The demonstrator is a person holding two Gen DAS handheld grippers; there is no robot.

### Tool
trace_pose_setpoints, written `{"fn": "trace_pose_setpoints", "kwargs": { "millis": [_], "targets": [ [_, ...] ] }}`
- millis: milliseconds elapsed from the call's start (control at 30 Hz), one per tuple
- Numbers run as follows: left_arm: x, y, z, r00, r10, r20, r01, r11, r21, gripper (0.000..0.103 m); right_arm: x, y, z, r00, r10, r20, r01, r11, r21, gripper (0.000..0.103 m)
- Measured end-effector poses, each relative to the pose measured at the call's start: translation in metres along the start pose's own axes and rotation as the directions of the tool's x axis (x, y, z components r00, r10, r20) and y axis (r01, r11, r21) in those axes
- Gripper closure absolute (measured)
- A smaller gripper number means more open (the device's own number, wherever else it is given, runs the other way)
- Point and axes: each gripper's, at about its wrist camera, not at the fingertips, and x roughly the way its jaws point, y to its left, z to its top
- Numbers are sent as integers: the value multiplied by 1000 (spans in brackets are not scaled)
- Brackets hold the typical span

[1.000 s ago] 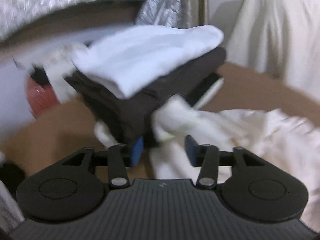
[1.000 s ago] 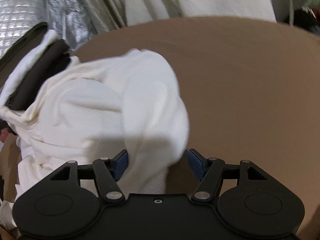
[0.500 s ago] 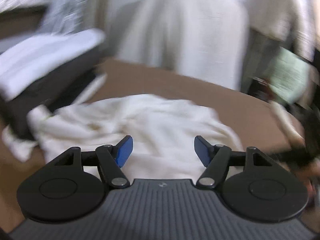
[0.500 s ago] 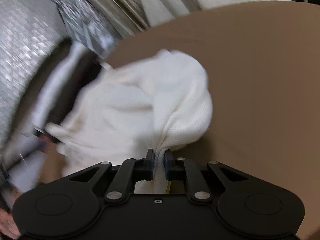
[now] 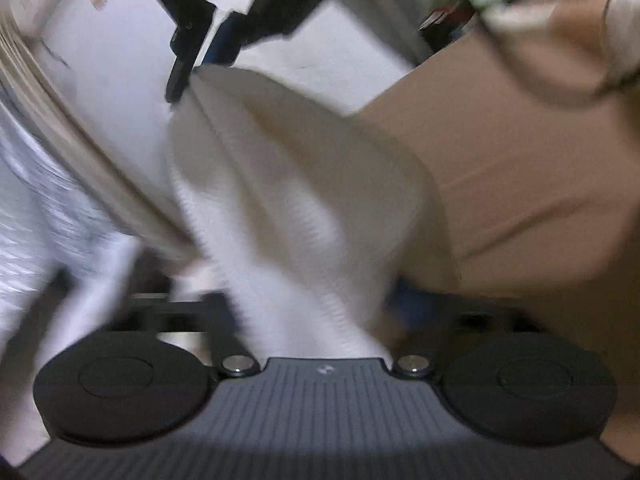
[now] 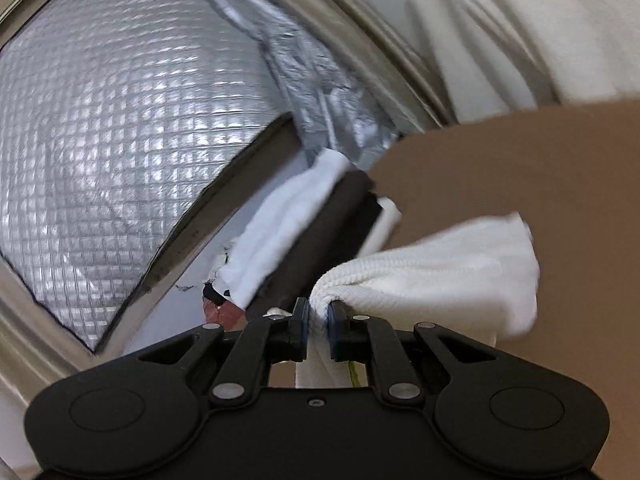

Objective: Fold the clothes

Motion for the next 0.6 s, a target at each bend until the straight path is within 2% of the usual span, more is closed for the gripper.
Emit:
{"fn": "trace_pose_setpoints", "kwargs": {
  "millis": [67,133,167,233,300,333,400,467,533,600],
  "targets": [
    [13,27,-4,997,64,-49,-69,993,-91,97,7,10,9,1000,-7,5,7,998,-69,90],
    [21,60,-10,987,140,-85,-153,973,-175,97,18,13,13,998,-66,7,66,988,-138,88],
    [24,80,-13,977,186,-103,-205,954,-217,97,24,14,15,995,-96,10,96,980,-172,85],
    [32,118,-26,962,226,-155,-267,905,-332,97,36,13,15,990,-143,9,142,967,-213,85],
    [40,157,-39,943,255,-212,-326,836,-441,97,39,11,8,985,-172,29,174,959,-225,72],
    [41,171,-48,944,236,-232,-323,811,-488,97,40,10,3,981,-189,42,193,952,-236,61],
    [43,198,-65,947,186,-264,-309,757,-576,97,35,6,-8,974,-217,69,228,939,-259,56],
    [37,211,-76,944,188,-272,-320,728,-606,97,32,-1,-23,968,-238,78,251,924,-290,55],
    [41,221,-87,940,196,-280,-332,715,-616,97,33,-8,-45,958,-276,72,284,897,-338,54],
    [40,227,-95,940,195,-281,-334,700,-632,97,40,-14,-69,942,-335,39,320,852,-415,53]
  ]
}}
